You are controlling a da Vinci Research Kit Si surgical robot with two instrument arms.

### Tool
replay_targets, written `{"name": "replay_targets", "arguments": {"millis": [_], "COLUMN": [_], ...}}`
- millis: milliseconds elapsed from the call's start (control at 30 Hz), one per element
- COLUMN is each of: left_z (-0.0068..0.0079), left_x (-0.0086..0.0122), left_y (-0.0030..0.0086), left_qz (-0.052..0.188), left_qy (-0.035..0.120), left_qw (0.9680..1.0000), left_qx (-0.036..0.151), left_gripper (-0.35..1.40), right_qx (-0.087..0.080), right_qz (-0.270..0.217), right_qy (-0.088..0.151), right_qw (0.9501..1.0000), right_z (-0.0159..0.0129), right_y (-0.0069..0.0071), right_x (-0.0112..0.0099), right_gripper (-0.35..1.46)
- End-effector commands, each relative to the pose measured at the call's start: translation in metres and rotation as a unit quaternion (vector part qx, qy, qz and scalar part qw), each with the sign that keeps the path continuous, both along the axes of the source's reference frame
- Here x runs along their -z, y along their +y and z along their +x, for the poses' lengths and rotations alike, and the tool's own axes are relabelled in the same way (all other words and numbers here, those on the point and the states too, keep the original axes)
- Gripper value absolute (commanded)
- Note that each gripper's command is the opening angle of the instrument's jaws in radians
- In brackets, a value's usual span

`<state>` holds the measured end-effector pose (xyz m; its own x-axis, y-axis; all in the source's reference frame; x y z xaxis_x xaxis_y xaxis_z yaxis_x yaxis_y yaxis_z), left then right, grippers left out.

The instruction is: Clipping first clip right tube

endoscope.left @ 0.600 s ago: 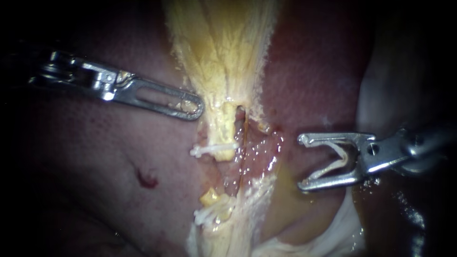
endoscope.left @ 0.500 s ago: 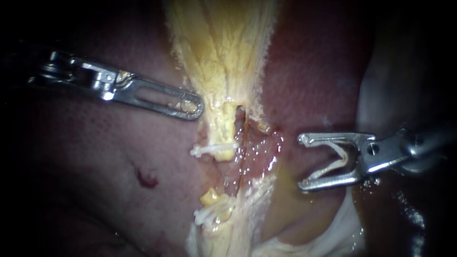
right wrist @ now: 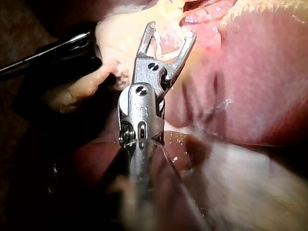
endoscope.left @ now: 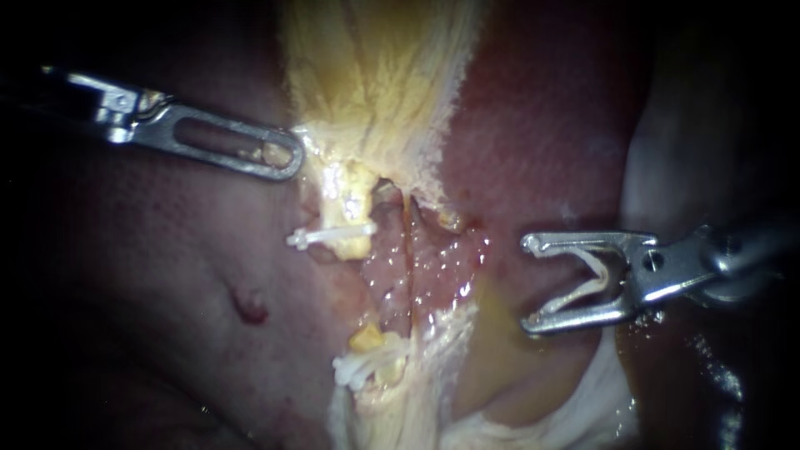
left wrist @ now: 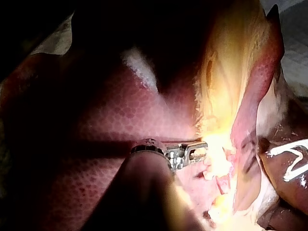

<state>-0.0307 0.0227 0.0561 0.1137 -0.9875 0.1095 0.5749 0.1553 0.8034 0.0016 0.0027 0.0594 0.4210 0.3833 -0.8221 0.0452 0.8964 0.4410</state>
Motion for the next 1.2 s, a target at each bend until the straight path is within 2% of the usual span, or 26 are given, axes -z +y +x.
{"name": "replay_targets", "arguments": {"millis": [33,400,533,967,1200], "left_z": [0.0000,0.0000,0.0001,0.0001,0.0001], "left_x": [0.0000,0.0000,0.0000,0.0001,0.0002], "left_y": [0.0000,0.0000,-0.0001,-0.0001,-0.0002], "left_qz": [0.000,0.000,0.000,0.000,0.000], "left_qy": [-0.001,-0.001,-0.001,-0.001,-0.001], "left_qw": [1.0000,1.0000,1.0000,1.0000,1.0000], "left_qx": [0.000,0.000,0.000,0.000,0.000], "left_gripper": [-0.35,-0.35,-0.35,-0.35,-0.35], "right_qx": [0.000,-0.002,0.018,0.029,0.039], "right_qz": [0.000,-0.001,0.015,0.060,0.076], "right_qy": [0.000,-0.001,0.010,0.009,0.010], "right_qw": [1.0000,1.0000,0.9997,0.9978,0.9963], "right_z": [0.0000,0.0014,0.0025,0.0065,0.0080], "right_y": [0.0000,-0.0003,-0.0005,-0.0036,-0.0044], "right_x": [0.0000,-0.0006,-0.0015,-0.0081,-0.0110], "right_gripper": [0.49,0.49,0.49,0.49,0.49]}}
